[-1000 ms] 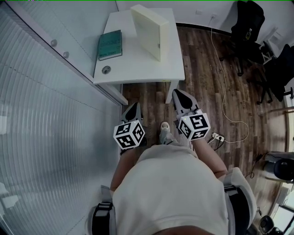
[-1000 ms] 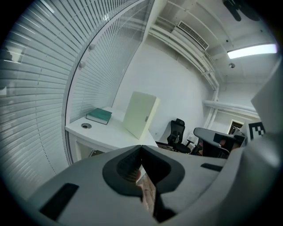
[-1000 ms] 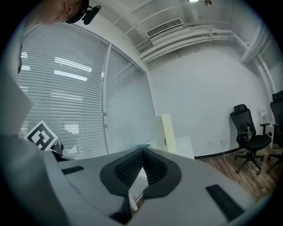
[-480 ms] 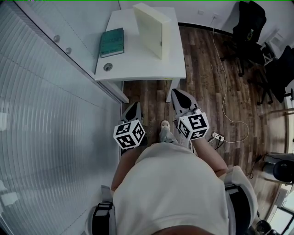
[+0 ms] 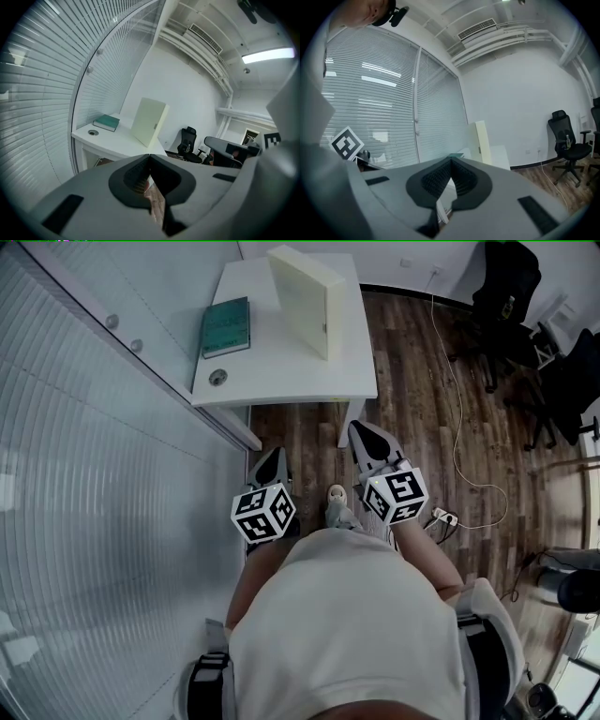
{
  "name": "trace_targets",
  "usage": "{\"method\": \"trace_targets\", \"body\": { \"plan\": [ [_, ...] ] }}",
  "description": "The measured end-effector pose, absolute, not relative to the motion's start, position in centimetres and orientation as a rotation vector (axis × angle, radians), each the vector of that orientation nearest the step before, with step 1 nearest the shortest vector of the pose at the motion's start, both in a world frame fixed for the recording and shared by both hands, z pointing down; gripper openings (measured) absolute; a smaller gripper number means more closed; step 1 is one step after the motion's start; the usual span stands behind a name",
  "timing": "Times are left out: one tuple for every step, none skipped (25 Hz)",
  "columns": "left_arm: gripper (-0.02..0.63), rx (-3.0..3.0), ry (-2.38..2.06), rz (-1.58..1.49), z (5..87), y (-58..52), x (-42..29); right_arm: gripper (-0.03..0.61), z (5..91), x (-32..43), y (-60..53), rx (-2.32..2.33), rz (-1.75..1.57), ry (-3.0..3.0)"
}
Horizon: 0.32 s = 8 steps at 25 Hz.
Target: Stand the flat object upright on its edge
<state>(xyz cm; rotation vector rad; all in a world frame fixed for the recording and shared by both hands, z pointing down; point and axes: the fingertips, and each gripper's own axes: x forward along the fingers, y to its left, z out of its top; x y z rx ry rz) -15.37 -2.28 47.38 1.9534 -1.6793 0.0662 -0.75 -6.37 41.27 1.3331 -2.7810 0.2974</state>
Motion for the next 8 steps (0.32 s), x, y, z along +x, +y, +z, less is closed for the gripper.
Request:
{"method": "trace_targets", "body": {
  "plan": [
    [0.020,1.956,-1.678,0.069,47.24,-2.34,-15.35,0.018,41.24,-0.71,-6.38,1.340,0.302,-2.779],
    [0.020,1.959,-1.676,0.070,47.20,-2.42,-15.37,0.018,41.27,-0.71,-6.42,1.346,0.305,-2.777],
    [0.020,1.961,-1.675,0.070,47.19,-2.49,-15.39,0.018,41.31,-0.72,-6.45,1.349,0.307,-2.776],
    [0.020,1.961,-1.675,0.070,47.12,-2.53,-15.34,0.018,41.30,-0.68,-6.44,1.349,0.309,-2.775],
    [0.020,1.961,-1.675,0.069,46.98,-2.51,-15.23,0.018,41.23,-0.59,-6.37,1.346,0.311,-2.774],
    [0.020,1.960,-1.676,0.068,46.81,-2.47,-15.10,0.018,41.14,-0.49,-6.28,1.340,0.315,-2.774],
    [0.020,1.959,-1.677,0.067,46.63,-2.42,-14.98,0.018,41.03,-0.38,-6.19,1.335,0.319,-2.773],
    [0.020,1.958,-1.678,0.067,46.44,-2.37,-14.86,0.018,40.93,-0.27,-6.09,1.329,0.322,-2.773]
  ]
}}
